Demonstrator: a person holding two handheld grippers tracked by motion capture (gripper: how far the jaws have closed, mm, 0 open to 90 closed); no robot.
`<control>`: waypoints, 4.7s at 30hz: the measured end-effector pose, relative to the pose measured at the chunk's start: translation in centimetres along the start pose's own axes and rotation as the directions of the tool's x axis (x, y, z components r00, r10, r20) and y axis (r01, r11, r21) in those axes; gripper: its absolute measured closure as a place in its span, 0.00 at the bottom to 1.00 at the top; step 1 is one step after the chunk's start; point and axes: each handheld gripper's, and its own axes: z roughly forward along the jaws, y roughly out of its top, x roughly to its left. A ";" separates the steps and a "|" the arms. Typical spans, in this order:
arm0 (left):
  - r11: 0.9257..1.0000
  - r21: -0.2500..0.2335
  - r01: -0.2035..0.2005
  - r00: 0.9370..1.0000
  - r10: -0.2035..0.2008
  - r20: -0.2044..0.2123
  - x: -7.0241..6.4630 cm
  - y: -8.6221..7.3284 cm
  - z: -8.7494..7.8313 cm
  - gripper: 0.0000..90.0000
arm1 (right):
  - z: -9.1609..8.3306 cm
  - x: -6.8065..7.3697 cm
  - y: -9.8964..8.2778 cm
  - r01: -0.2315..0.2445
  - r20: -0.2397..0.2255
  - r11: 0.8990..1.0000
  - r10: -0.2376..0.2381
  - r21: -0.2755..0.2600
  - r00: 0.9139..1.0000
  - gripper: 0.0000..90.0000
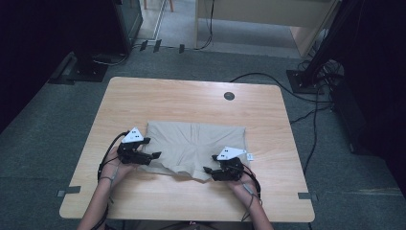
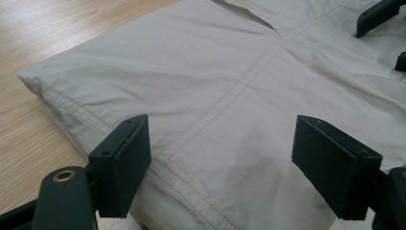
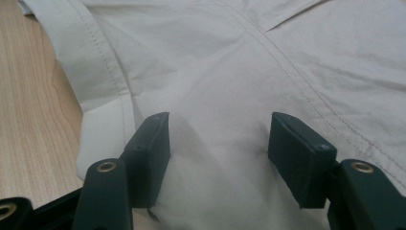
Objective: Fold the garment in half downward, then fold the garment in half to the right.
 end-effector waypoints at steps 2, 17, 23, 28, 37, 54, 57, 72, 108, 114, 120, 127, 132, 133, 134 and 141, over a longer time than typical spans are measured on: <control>1.000 0.002 -0.004 1.000 0.004 -0.007 0.1 0.1 0.0 0.24 | -0.1 0.0 0.0 -0.017 0.002 1.000 0.017 0.000 1.000 0.42; 1.000 0.005 -0.018 1.000 0.018 -0.012 1.2 1.1 -0.1 0.24 | 0.7 1.2 1.4 -0.042 0.020 0.997 0.043 -0.058 0.999 0.37; 0.998 0.031 -0.046 0.999 0.046 -0.002 1.2 1.5 0.8 0.24 | 0.9 1.3 2.0 -0.084 0.023 0.993 0.086 -0.085 0.996 0.36; 0.998 0.023 -0.056 0.998 0.055 0.032 1.5 2.0 1.2 0.24 | 1.2 1.1 2.4 -0.084 0.035 0.993 0.088 -0.088 0.996 0.31; 0.991 0.080 -0.104 0.994 0.102 0.027 2.1 2.4 2.0 0.24 | 2.5 1.9 3.2 -0.049 0.037 0.996 0.052 -0.070 0.998 0.27; 0.992 0.063 -0.110 0.993 0.112 -0.025 3.9 2.9 2.2 0.24 | 4.4 3.2 3.3 0.026 0.066 0.999 -0.028 0.028 0.997 0.23; 0.995 0.044 -0.087 0.996 0.089 -0.028 4.3 3.1 2.3 0.24 | 4.4 3.2 3.2 0.026 0.064 0.999 -0.027 0.030 0.998 0.24; 1.000 -0.002 -0.027 0.999 0.027 -0.030 6.5 3.5 3.1 0.24 | 4.1 3.4 3.0 0.013 0.075 0.999 -0.016 0.029 0.997 0.24; 0.998 0.062 -0.006 0.996 0.012 -0.086 8.6 2.8 4.9 0.24 | 3.9 3.8 2.8 -0.009 0.099 1.000 0.006 0.024 0.995 0.23; 0.997 0.068 -0.018 0.995 0.025 -0.100 8.4 2.8 4.9 0.24 | 3.6 3.7 2.7 -0.055 0.088 0.998 0.054 0.004 0.995 0.26; 0.998 0.067 -0.011 0.994 0.019 -0.106 8.2 2.7 4.9 0.24 | 3.5 4.0 3.6 -0.088 0.125 0.996 0.091 -0.029 0.988 0.26; 0.998 0.065 -0.008 0.994 0.015 -0.105 8.2 2.7 4.8 0.24 | 3.7 4.4 4.8 -0.117 0.121 0.991 0.125 -0.068 0.985 0.26; 0.998 0.064 -0.006 0.995 0.013 -0.103 8.2 2.7 4.8 0.24 | 4.6 5.1 5.3 -0.124 0.089 0.991 0.129 -0.059 0.988 0.26; 0.998 0.063 -0.005 0.995 0.012 -0.102 8.2 2.7 4.8 0.24 | 4.8 5.3 5.4 -0.118 0.083 0.992 0.123 -0.054 0.989 0.26; 0.998 0.063 -0.005 0.995 0.011 -0.102 8.3 2.7 4.8 0.24 | 5.0 5.5 5.4 -0.115 0.081 0.992 0.118 -0.048 0.990 0.26; 0.998 0.063 -0.005 0.995 0.012 -0.101 8.2 2.7 4.8 0.24 | 5.8 5.7 4.7 -0.120 0.084 0.993 0.121 -0.014 0.989 0.26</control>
